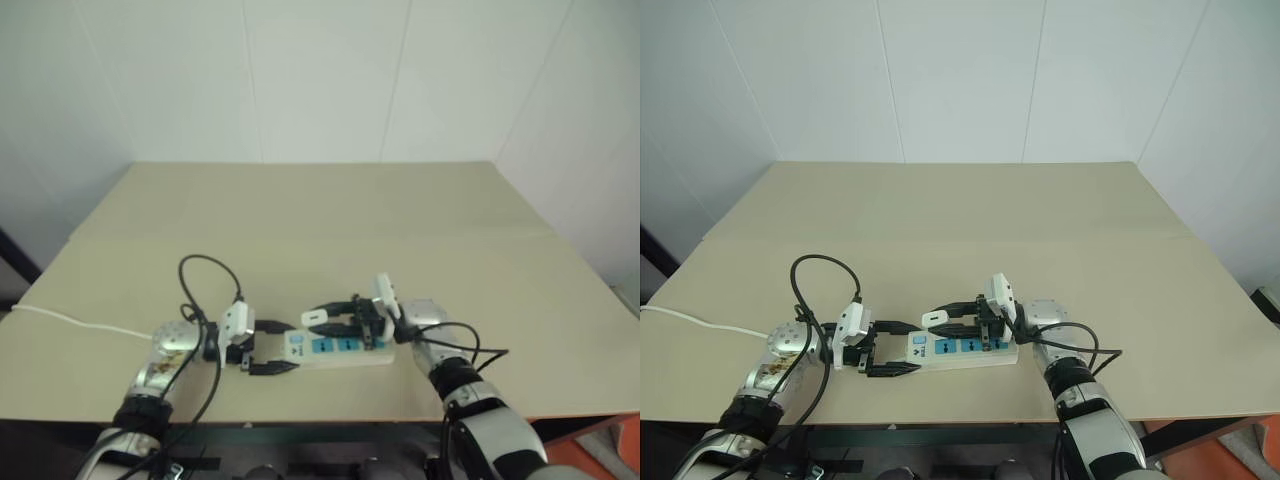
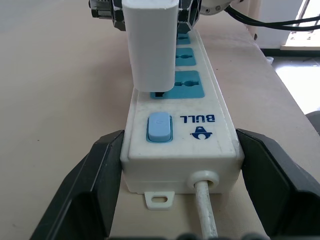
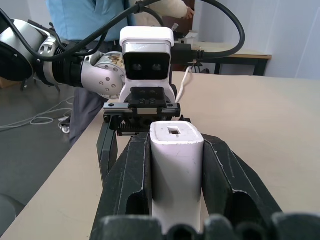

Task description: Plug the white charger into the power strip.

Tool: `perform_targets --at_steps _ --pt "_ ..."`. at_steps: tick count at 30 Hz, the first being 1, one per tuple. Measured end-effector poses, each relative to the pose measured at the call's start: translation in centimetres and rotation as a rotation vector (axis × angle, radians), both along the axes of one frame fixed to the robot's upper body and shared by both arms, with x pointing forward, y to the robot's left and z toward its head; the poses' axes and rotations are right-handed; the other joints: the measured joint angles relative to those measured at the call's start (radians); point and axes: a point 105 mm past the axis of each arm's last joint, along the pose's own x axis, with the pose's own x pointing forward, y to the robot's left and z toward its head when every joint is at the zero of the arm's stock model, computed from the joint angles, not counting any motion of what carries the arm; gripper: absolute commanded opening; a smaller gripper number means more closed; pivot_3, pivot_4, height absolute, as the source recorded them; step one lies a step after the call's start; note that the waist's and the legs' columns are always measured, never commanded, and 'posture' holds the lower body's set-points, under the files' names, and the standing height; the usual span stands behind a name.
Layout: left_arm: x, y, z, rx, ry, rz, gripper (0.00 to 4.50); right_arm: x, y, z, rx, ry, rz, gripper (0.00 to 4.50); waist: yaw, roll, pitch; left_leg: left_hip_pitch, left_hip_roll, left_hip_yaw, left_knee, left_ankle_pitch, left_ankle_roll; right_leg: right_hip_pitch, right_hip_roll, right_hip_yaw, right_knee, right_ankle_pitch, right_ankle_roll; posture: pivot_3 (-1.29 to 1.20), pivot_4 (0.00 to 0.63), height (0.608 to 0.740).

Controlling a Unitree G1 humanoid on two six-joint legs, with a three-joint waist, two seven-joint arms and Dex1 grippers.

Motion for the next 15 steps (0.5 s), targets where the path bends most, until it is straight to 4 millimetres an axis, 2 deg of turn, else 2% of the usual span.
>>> perform_targets --at_steps 8,15 --pt "0.0 0.04 -0.05 0.003 0.004 0.001 3.22 0.49 0.17 -0.07 -0.019 0.115 0.015 1.12 0.0 0.0 -0.002 0.0 0.0 0.0 -0.001 0.0 0.0 0.0 0.0 0.0 0.0 0.0 -0.001 0.0 0.15 0.74" --pt "-0.03 -0.01 -0.07 0.003 0.005 -0.001 3.22 0.48 -0.03 -0.18 -0.01 0.139 0.013 1.12 0.001 0.0 -0.003 0.0 0.0 0.0 -0.002 0.0 0.0 0.0 0.0 0.0 0.0 -0.001 -0.001 0.0 0.15 0.74"
